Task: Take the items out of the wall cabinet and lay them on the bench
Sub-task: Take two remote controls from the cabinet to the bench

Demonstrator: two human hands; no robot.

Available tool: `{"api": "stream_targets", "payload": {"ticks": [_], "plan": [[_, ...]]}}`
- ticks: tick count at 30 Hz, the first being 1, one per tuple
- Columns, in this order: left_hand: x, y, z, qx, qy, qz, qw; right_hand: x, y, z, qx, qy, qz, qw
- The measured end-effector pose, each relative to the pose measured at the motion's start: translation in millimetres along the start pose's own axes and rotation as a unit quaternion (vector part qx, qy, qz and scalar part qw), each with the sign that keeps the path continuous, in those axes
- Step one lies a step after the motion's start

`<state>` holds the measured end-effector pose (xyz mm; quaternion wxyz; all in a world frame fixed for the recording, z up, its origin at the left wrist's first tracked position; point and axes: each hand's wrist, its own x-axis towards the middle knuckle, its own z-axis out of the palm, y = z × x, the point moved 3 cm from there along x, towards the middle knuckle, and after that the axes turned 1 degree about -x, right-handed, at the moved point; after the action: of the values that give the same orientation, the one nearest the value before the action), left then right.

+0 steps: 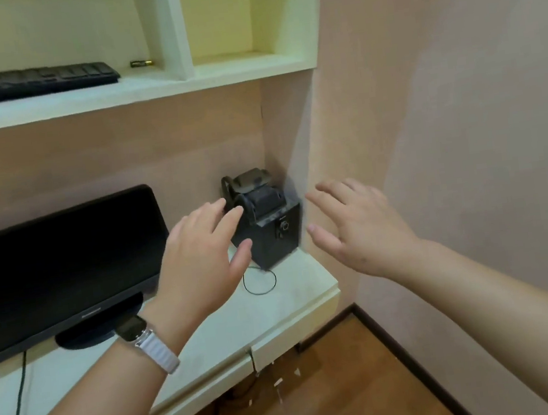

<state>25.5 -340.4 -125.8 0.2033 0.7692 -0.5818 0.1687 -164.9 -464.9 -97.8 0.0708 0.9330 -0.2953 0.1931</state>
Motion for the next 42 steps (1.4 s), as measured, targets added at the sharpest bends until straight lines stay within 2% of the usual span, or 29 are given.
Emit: {"api": "stream_targets", "payload": {"ticks": [7,13,25,32,38,42], "plan": [[74.7,1.7,-2.2,0.027,0.065,0.029,0.997,73.1,30.2,-0.9,0.029,0.093,-0.032,0.995],[159.8,13.4,-36.2,0.083,0.106,0.041,0.990,144.6,68.0,-34.5,0.043,0.126,-0.068,0.989],[295.7,40.7,-107.4,0.130,0.256,0.047,0.957,265.7,121.8,-111.2,0.065,0.290,-0.162,0.941],[348.8,31.5,-162.1,0.145,0.308,0.071,0.938,317.8,124.1,-155.6,0.057,0.328,-0.181,0.925],[402.1,19.5,-208.5,0.139,0.306,0.106,0.936,369.8,117.3,-199.3,0.065,0.315,-0.225,0.920],[443.1,12.2,-233.8,0.134,0.236,0.095,0.958,405.5,109.9,-220.1,0.104,0.283,-0.216,0.929]]}}
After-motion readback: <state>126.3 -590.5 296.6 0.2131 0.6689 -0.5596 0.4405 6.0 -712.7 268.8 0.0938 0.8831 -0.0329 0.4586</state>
